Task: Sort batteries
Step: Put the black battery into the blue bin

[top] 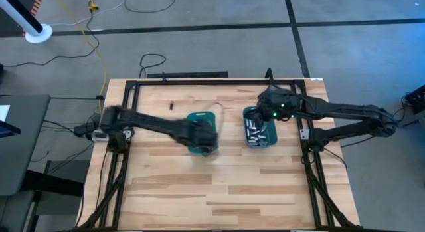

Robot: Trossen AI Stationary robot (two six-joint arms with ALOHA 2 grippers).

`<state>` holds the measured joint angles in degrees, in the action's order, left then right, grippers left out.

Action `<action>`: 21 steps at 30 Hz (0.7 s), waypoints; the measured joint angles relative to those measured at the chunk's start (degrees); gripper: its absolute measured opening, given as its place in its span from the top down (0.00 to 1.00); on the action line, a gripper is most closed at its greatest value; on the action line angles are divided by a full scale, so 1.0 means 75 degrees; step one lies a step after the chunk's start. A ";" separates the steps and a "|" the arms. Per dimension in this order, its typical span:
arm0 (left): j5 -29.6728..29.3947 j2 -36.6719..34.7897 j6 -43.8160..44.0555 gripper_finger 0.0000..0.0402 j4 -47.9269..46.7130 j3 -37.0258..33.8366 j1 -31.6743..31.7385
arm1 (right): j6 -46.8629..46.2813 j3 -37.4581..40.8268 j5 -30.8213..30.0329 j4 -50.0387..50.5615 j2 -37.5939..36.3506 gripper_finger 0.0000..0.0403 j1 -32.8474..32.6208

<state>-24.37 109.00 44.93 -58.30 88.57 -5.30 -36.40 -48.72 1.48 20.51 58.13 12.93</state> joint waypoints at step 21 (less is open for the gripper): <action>0.0181 -0.6746 0.1138 0.83 0.1950 -0.6054 0.3172 | -0.0378 -0.0523 -0.0216 0.0019 0.2043 0.70 -0.0591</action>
<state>-23.01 58.41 53.46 -43.67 43.16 18.49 -39.23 -52.64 -0.14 20.65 73.45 8.49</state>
